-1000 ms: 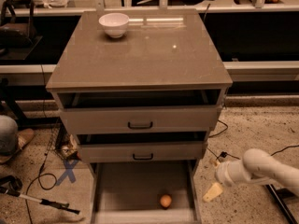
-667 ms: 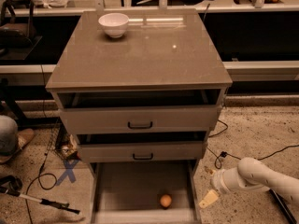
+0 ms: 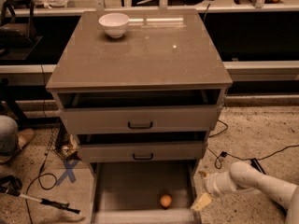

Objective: Pick orange from bottom drawer and place on counter

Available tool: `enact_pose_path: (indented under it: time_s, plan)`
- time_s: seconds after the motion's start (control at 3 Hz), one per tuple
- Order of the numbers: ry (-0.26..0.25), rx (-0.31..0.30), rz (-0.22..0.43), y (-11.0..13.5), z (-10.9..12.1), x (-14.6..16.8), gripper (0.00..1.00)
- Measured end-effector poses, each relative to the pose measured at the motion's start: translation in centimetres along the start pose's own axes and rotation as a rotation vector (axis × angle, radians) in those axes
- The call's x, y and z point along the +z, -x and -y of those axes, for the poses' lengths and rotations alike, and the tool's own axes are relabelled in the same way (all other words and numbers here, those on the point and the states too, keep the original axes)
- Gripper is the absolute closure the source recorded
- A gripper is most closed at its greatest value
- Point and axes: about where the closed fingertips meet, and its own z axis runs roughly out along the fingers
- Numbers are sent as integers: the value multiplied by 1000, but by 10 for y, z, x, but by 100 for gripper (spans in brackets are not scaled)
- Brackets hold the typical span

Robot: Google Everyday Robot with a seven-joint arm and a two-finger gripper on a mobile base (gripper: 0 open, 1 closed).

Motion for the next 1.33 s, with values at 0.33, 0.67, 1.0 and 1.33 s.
enact_pose_path:
  time_s: [0.33,0.67,1.0,1.33]
  plan:
    - [-5,-49,25,-8,-4,40,0]
    - [12,-78,68,-9,-7,74,0]
    - [30,-114,112,-3,-10,106,0]
    - [41,-125,150,5,-8,132,0]
